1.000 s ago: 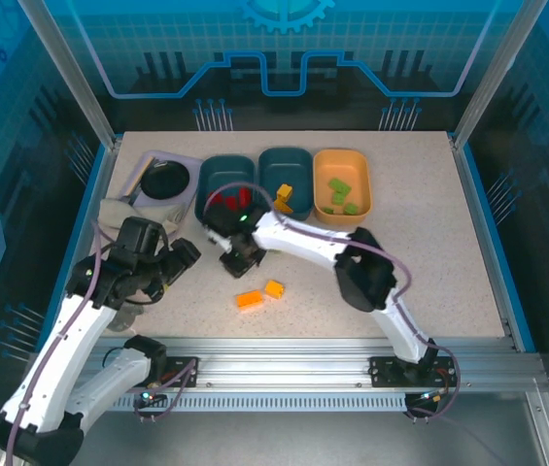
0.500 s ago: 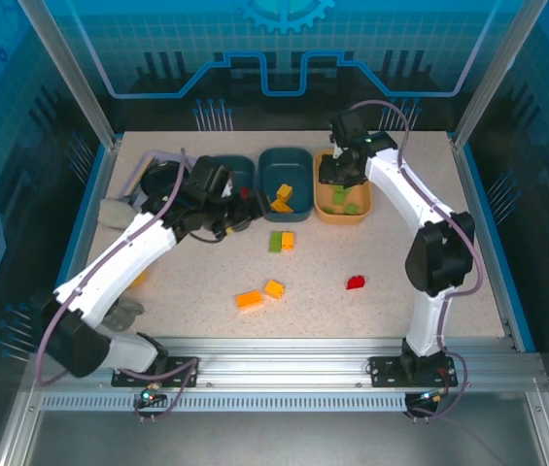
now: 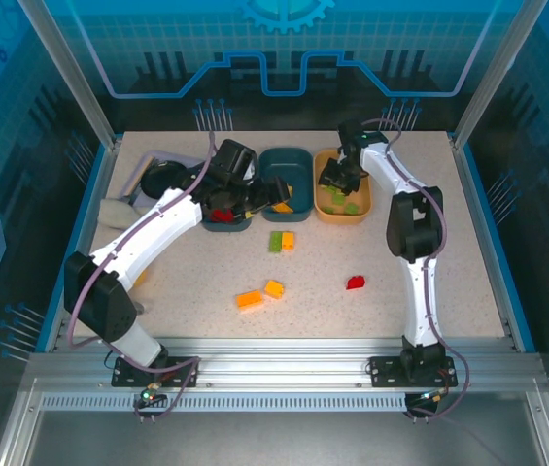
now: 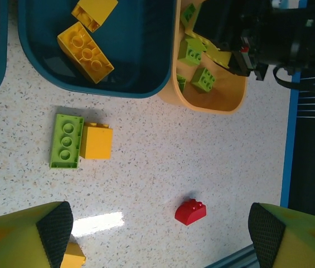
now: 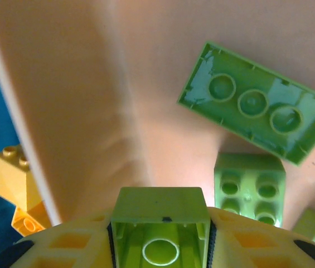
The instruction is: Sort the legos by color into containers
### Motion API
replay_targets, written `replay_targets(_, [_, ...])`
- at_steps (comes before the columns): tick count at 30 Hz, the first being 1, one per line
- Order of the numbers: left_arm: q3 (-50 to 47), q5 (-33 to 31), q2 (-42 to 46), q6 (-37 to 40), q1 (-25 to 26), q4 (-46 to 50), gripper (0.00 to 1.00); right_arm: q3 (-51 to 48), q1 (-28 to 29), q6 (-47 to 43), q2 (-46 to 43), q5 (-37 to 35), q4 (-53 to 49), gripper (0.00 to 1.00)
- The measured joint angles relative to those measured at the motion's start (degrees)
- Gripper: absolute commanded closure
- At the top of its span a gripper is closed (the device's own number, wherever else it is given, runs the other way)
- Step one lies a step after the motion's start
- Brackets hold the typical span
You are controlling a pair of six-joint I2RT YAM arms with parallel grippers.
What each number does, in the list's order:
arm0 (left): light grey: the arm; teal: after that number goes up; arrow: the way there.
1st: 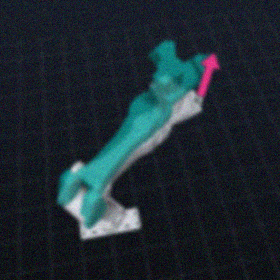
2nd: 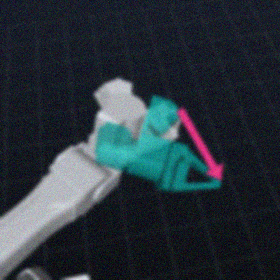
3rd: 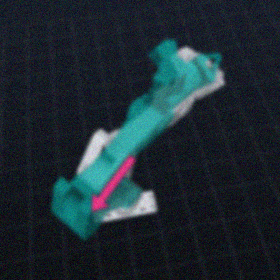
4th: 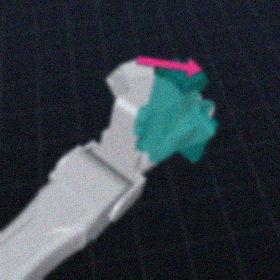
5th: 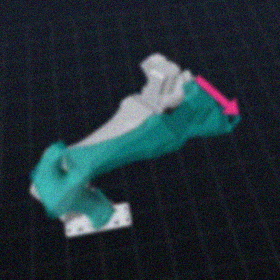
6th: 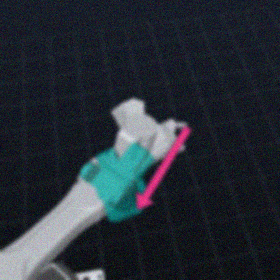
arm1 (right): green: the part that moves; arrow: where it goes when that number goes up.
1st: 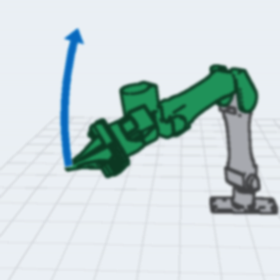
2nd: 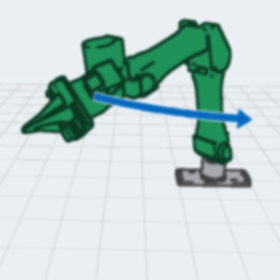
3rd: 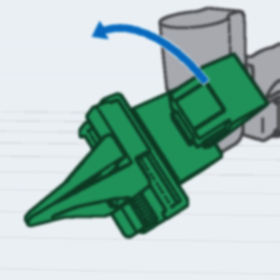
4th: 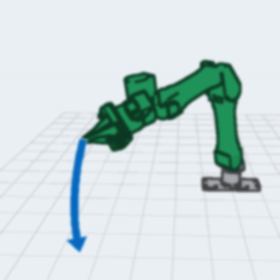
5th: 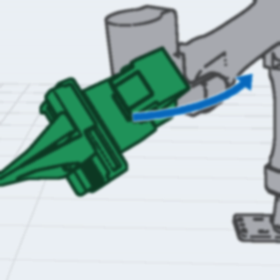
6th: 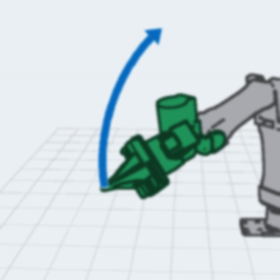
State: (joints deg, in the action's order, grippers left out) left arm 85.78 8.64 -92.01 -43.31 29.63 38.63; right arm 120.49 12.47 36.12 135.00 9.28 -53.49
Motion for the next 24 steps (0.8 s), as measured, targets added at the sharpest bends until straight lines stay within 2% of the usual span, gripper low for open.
replay_targets(6, [0.0,0.1,-1.5,1.8,0.9,0.8,0.16,0.1,-0.2,1.6,0.9,1.9,-0.9,0.37])
replay_targets(13, [-0.4,-0.2,-2.0,4.4,2.4,4.8,0.18,-0.8,-0.1,1.3,-1.1,1.3,-0.9,0.36])
replay_targets(19, [-7.5,-1.0,2.4,8.2,3.8,10.0,0.19,-5.1,2.7,-3.1,-12.1,-1.9,1.6,0.34])
replay_targets(24, [-13.3,-1.7,5.3,14.8,8.3,15.6,0.16,-19.3,9.8,-8.1,-28.4,-3.7,9.2,0.26])
